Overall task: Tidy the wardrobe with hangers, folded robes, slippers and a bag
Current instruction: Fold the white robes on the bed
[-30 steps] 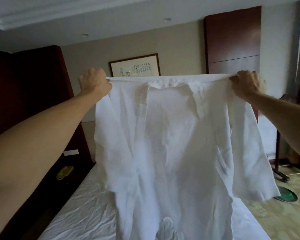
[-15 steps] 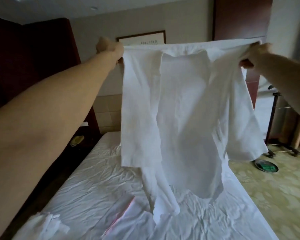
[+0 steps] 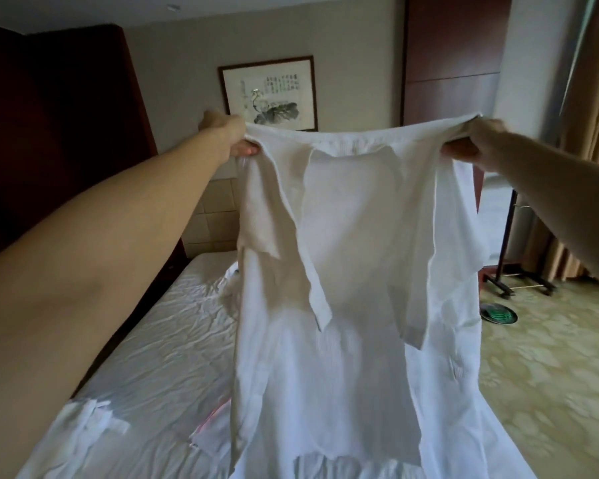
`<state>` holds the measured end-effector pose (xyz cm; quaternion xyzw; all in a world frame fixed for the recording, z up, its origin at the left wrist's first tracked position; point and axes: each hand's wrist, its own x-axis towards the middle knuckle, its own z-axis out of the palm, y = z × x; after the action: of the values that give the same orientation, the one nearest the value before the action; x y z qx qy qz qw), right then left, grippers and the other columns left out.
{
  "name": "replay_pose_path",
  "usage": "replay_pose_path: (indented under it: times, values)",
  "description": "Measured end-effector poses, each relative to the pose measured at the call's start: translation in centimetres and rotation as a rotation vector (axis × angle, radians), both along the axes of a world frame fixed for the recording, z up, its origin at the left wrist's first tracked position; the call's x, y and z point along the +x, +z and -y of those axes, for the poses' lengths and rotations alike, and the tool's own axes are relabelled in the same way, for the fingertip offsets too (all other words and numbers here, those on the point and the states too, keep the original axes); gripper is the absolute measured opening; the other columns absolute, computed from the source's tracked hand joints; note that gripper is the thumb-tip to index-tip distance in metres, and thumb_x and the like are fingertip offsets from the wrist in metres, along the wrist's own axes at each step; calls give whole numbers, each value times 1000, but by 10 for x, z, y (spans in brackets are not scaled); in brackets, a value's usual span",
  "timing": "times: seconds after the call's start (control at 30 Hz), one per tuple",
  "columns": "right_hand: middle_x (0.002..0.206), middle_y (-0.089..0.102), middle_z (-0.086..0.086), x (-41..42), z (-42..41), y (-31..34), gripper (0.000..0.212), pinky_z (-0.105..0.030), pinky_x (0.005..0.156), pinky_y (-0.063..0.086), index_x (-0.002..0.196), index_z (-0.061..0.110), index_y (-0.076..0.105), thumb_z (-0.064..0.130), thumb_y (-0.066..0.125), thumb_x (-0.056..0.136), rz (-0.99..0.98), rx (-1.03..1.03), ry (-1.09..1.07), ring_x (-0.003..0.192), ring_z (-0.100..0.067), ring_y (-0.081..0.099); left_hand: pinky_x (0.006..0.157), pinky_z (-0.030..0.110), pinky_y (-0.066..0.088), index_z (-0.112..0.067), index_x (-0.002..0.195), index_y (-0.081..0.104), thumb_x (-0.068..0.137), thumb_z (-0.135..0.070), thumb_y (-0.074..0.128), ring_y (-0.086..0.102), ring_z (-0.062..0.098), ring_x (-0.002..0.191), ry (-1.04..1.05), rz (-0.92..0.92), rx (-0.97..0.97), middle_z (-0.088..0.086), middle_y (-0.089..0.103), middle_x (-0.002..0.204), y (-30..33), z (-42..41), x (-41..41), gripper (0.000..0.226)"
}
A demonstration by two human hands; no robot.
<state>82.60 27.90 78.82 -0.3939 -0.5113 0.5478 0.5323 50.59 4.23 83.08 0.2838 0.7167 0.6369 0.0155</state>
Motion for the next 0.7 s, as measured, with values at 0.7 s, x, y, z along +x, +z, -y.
replay_pose_path:
  times: [0.7]
  values:
    - [93, 74, -7, -121, -265, -239, 31, -24, 61, 52, 92, 16, 64, 27, 35, 97, 242, -243, 2, 67, -15, 70, 70, 17, 55, 2, 144, 39, 109, -8, 30, 72, 25, 100, -61, 318, -260, 19, 62, 130, -241, -280, -113, 38]
